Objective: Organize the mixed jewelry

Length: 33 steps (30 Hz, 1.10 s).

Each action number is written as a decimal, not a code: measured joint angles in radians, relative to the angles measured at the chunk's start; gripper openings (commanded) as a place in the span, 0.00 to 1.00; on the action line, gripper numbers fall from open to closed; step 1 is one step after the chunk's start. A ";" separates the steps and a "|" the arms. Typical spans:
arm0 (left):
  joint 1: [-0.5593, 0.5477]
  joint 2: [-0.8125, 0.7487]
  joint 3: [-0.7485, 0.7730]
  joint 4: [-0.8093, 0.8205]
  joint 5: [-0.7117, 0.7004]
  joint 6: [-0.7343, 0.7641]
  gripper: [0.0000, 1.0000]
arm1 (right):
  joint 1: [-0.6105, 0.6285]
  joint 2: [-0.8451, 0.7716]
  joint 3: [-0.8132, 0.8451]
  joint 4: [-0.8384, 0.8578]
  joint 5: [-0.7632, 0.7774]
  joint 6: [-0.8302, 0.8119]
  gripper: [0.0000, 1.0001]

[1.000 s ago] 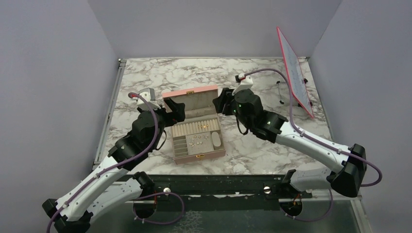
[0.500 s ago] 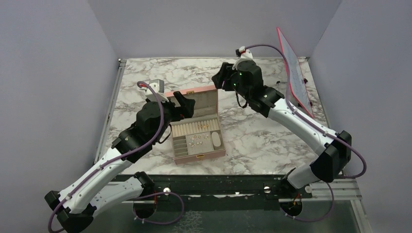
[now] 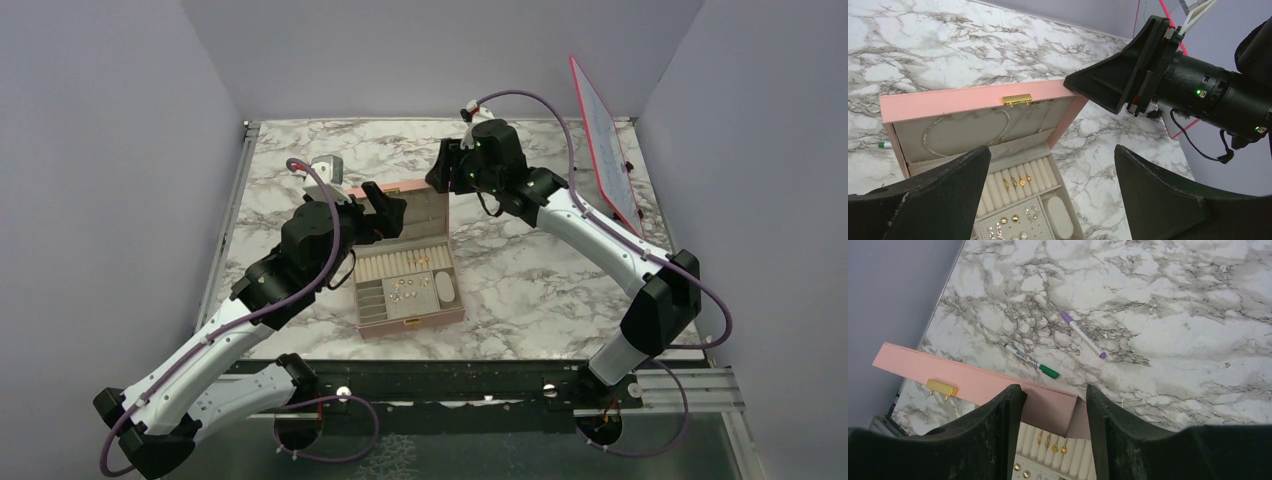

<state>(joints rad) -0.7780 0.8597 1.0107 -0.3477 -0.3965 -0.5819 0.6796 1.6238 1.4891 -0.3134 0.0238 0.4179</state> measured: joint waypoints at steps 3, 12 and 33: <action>0.000 0.007 0.013 -0.003 0.000 0.005 0.94 | -0.001 -0.005 -0.006 0.000 -0.026 -0.003 0.53; 0.000 0.008 0.016 -0.016 -0.001 -0.008 0.94 | -0.001 -0.124 -0.116 -0.002 -0.119 -0.028 0.49; 0.000 -0.019 -0.108 -0.095 0.000 -0.154 0.81 | 0.007 -0.384 -0.427 -0.097 -0.342 0.037 0.57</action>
<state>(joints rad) -0.7780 0.8406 0.9028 -0.4423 -0.3962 -0.7364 0.6865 1.2396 1.0622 -0.4099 -0.3183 0.4553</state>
